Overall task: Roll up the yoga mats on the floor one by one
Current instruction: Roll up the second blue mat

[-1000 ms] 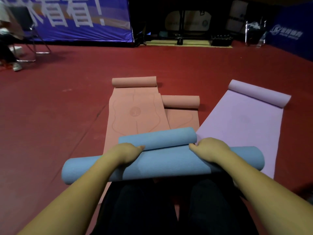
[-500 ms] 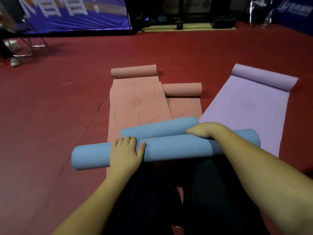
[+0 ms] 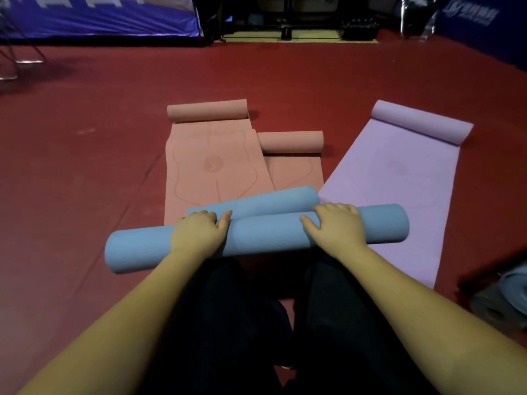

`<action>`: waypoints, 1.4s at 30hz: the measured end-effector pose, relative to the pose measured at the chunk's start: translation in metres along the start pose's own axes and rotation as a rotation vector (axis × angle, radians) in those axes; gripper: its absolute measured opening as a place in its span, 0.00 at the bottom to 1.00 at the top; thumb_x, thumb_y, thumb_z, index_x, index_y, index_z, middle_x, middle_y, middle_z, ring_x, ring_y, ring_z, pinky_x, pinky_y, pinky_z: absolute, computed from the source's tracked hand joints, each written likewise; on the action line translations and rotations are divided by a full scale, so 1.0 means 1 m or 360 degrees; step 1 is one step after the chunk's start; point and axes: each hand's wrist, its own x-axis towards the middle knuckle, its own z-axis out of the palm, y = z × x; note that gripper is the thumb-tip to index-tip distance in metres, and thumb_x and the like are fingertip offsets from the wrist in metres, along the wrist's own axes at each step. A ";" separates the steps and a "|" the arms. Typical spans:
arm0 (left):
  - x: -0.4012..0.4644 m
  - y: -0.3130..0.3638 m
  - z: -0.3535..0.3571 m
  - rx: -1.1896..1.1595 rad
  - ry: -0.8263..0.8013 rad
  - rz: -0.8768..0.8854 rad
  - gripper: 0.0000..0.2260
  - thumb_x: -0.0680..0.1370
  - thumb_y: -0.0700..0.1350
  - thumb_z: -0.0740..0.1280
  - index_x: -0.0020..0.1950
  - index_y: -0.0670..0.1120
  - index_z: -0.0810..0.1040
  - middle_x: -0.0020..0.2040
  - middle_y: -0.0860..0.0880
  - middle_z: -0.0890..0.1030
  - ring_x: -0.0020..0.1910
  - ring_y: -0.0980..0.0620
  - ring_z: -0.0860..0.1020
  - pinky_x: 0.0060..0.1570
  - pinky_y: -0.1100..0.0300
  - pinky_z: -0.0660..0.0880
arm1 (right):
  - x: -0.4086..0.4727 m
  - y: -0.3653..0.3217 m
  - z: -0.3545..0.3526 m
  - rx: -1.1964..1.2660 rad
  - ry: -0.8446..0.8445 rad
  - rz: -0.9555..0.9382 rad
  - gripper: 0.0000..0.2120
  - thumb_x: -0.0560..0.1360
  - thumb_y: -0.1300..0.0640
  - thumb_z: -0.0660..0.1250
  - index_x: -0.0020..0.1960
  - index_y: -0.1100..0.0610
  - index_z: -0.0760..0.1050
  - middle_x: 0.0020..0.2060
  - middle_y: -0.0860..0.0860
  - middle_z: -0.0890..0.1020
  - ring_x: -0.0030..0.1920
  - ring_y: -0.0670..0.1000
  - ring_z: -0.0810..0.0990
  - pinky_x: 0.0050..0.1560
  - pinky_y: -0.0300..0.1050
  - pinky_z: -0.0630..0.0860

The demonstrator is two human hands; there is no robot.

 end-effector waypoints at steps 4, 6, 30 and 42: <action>0.004 -0.001 -0.003 -0.0090 -0.0115 -0.0074 0.25 0.82 0.62 0.49 0.35 0.47 0.71 0.39 0.49 0.74 0.43 0.44 0.75 0.42 0.53 0.65 | 0.005 -0.003 -0.006 0.0006 -0.0085 0.0013 0.31 0.72 0.34 0.46 0.42 0.54 0.80 0.40 0.52 0.83 0.45 0.58 0.80 0.49 0.50 0.70; 0.007 0.000 -0.007 -0.0087 -0.0242 -0.0146 0.26 0.82 0.63 0.47 0.39 0.48 0.75 0.42 0.48 0.76 0.44 0.45 0.75 0.43 0.53 0.67 | 0.013 -0.005 -0.010 0.0004 -0.0152 0.0018 0.33 0.71 0.34 0.41 0.42 0.53 0.78 0.43 0.53 0.83 0.48 0.57 0.79 0.49 0.50 0.67; -0.016 0.001 -0.034 -0.0140 0.0054 -0.0080 0.20 0.83 0.53 0.54 0.40 0.43 0.76 0.43 0.44 0.77 0.47 0.39 0.76 0.41 0.52 0.65 | 0.045 -0.011 -0.062 0.0139 -0.1131 0.0173 0.33 0.78 0.37 0.50 0.71 0.58 0.72 0.72 0.58 0.71 0.68 0.58 0.71 0.68 0.52 0.67; -0.036 0.001 -0.007 0.0056 0.0138 -0.0033 0.28 0.79 0.63 0.47 0.40 0.47 0.78 0.38 0.49 0.77 0.43 0.44 0.76 0.46 0.50 0.68 | 0.072 -0.016 -0.055 0.0395 -0.1353 0.0288 0.26 0.76 0.40 0.58 0.68 0.54 0.73 0.71 0.55 0.71 0.66 0.55 0.72 0.63 0.49 0.67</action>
